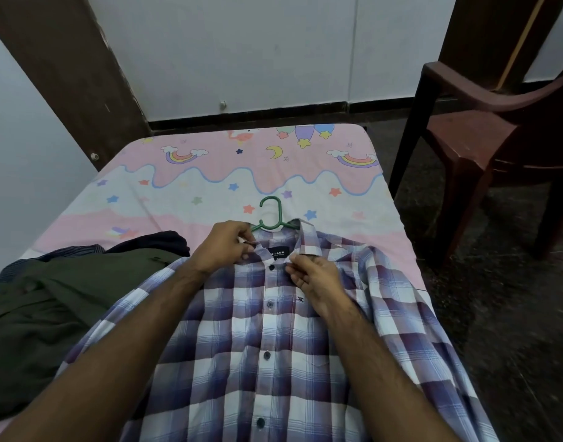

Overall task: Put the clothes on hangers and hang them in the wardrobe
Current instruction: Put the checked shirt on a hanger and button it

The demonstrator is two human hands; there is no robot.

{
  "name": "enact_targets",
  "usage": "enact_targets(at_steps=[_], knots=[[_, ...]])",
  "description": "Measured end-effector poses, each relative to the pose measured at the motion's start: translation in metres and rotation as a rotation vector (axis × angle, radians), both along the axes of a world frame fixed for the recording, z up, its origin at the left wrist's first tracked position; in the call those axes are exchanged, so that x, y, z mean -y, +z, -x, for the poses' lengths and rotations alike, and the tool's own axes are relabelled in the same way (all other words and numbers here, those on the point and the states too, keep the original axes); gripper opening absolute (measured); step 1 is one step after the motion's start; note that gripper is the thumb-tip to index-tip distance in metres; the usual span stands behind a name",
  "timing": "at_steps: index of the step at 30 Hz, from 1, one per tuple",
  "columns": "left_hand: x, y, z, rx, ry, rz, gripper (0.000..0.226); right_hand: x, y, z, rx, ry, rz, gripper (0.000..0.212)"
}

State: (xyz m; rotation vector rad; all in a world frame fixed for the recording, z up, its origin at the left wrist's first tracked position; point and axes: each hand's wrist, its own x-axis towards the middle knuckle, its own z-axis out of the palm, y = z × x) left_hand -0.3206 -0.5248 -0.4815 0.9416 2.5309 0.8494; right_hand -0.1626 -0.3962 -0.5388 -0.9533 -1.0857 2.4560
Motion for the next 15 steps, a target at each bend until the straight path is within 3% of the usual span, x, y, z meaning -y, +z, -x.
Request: enact_targets(at_steps=[4, 15], knots=[[0.000, 0.002, -0.002, 0.008, 0.065, -0.015, 0.005, -0.007, 0.006, -0.007, 0.042, 0.103, 0.030, 0.004], [0.003, 0.009, -0.026, 0.394, 0.150, -0.160, 0.004, 0.007, 0.005, -0.005, 0.140, 0.103, -0.188, 0.010]])
